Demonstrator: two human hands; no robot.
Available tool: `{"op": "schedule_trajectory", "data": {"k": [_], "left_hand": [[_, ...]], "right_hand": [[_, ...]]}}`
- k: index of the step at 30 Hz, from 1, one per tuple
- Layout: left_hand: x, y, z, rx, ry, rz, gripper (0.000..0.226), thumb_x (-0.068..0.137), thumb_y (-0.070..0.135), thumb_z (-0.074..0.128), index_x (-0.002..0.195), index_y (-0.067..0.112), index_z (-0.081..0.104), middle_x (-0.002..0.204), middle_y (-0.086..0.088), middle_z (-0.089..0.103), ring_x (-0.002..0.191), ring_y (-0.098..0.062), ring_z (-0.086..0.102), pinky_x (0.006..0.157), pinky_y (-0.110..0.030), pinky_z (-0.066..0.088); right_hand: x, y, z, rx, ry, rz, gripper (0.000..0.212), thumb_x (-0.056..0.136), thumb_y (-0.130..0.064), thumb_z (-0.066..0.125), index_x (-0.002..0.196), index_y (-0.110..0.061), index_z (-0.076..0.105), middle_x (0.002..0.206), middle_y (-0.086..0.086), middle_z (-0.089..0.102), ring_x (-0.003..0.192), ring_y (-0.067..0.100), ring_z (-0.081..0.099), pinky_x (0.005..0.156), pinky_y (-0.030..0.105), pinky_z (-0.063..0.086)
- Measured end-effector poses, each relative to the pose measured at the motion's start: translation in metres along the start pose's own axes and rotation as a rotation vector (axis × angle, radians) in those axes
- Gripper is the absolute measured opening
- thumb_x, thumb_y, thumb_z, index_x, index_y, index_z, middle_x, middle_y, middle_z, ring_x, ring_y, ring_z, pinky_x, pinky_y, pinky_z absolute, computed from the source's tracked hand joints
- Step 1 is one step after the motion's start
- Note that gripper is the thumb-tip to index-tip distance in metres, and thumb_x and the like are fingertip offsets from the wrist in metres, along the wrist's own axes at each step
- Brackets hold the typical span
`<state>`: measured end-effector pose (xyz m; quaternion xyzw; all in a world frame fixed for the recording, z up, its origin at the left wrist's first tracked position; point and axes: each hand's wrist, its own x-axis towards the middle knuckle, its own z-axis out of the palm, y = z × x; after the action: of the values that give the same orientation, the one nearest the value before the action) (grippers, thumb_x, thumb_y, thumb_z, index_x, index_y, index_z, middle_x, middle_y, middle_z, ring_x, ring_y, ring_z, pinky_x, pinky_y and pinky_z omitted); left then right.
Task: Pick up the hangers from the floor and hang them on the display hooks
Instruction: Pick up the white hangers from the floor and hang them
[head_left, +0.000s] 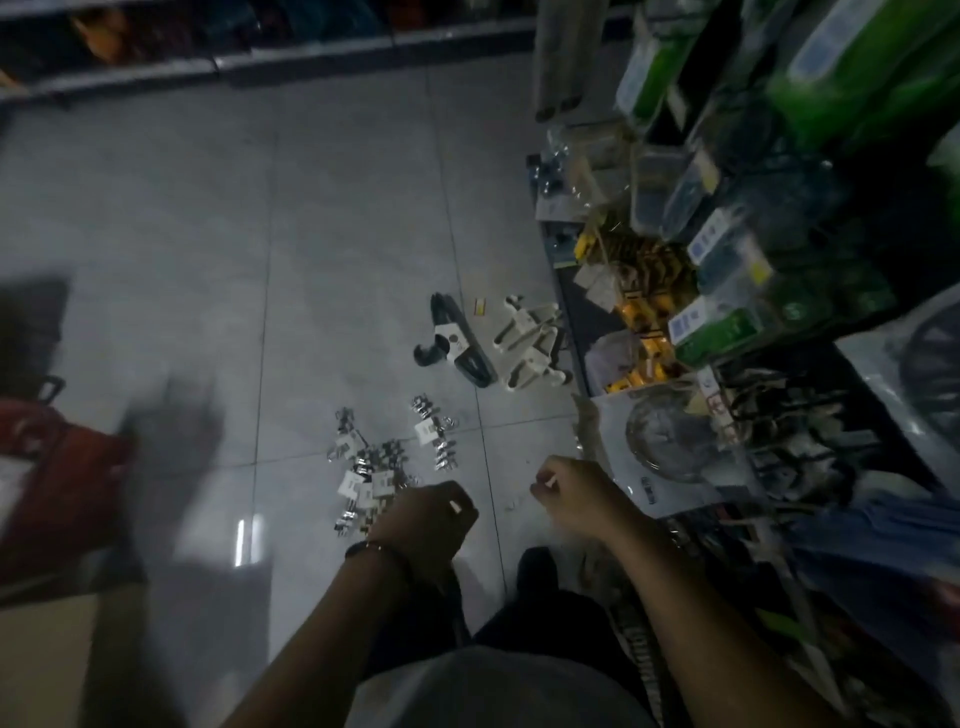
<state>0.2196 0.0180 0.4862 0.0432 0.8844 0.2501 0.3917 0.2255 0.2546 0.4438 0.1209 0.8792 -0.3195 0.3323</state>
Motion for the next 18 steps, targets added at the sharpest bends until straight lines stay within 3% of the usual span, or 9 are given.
{"op": "schedule_trajectory", "data": {"k": [4, 7, 14, 18], "left_hand": [[0.061, -0.006, -0.020, -0.022, -0.036, -0.012, 0.026, 0.106, 0.031, 0.054, 0.119, 0.018, 0.072, 0.112, -0.002, 0.077, 0.099, -0.019, 0.073, 0.088, -0.032, 0.061], [0.130, -0.031, -0.034, -0.011, -0.105, -0.027, 0.029, 0.105, 0.035, 0.050, 0.121, 0.022, 0.070, 0.116, 0.001, 0.075, 0.105, -0.019, 0.072, 0.087, -0.028, 0.059], [0.366, -0.073, -0.049, -0.041, -0.170, -0.079, 0.021, 0.102, 0.035, 0.060, 0.117, 0.025, 0.069, 0.111, 0.000, 0.073, 0.105, -0.023, 0.070, 0.093, -0.037, 0.057], [0.526, -0.097, -0.014, 0.038, -0.173, -0.057, 0.023, 0.103, 0.038, 0.057, 0.120, 0.025, 0.066, 0.119, -0.002, 0.069, 0.111, -0.022, 0.066, 0.094, -0.032, 0.052]], "right_hand": [[0.064, -0.009, -0.024, 0.009, -0.039, 0.060, 0.023, 0.100, -0.045, 0.060, 0.112, -0.025, 0.067, 0.113, -0.002, 0.070, 0.096, 0.014, 0.065, 0.080, 0.031, 0.055], [0.125, -0.010, -0.034, 0.020, -0.073, 0.115, 0.022, 0.101, -0.044, 0.060, 0.111, -0.025, 0.066, 0.111, -0.003, 0.069, 0.093, 0.011, 0.064, 0.076, 0.029, 0.053], [0.364, 0.021, -0.034, 0.111, 0.021, 0.247, 0.012, 0.098, -0.038, 0.063, 0.101, -0.028, 0.067, 0.103, -0.002, 0.070, 0.098, 0.019, 0.065, 0.092, 0.039, 0.056], [0.525, 0.071, -0.001, 0.081, -0.022, 0.292, 0.029, 0.103, -0.030, 0.056, 0.115, -0.006, 0.069, 0.114, 0.014, 0.069, 0.104, 0.031, 0.064, 0.087, 0.033, 0.049]]}}
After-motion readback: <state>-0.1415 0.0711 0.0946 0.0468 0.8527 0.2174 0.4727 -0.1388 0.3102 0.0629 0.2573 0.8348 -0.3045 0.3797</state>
